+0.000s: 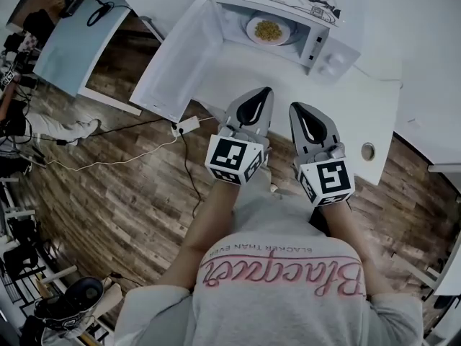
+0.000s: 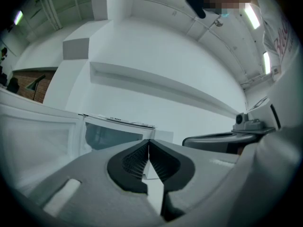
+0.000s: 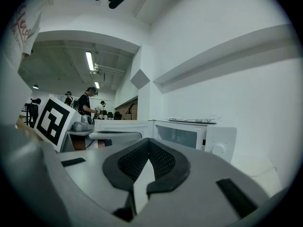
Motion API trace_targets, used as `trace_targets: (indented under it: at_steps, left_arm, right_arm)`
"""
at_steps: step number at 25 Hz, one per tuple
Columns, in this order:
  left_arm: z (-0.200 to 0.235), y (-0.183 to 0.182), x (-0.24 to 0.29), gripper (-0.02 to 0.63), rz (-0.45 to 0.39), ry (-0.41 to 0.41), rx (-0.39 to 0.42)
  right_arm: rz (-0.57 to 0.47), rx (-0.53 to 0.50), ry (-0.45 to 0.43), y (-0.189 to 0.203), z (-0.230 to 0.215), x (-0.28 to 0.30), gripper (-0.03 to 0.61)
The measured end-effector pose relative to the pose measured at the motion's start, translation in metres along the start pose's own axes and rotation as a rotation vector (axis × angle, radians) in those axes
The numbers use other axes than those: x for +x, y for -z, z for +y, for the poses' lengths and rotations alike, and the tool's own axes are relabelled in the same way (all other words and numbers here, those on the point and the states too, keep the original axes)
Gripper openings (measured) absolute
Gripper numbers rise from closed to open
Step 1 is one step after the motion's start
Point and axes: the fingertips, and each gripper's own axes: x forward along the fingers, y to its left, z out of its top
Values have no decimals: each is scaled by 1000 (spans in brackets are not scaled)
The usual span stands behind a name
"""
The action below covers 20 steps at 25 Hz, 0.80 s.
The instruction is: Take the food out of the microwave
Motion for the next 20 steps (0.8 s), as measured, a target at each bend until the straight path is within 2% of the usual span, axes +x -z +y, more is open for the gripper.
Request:
trace_targets:
  at_steps: [2,5,12,16,20]
  left_arm:
    - [9,4,14,3,14,20,-39]
    - [25,12,34,10,52,19,-56]
    - [68,29,74,200,119,-8,-118]
    - [92,45,93,207,173,-29,-160]
    - [117,66,110,207,214,-51,-310]
  right_arm:
    - [9,-2,2,1,-7,12,11]
    - [24,6,12,5,-19,31,11]
    - [58,19,17,16,-41,76,11]
    - [82,15,19,25,-50,99,11]
    - [103,19,27,34,-58,117,11]
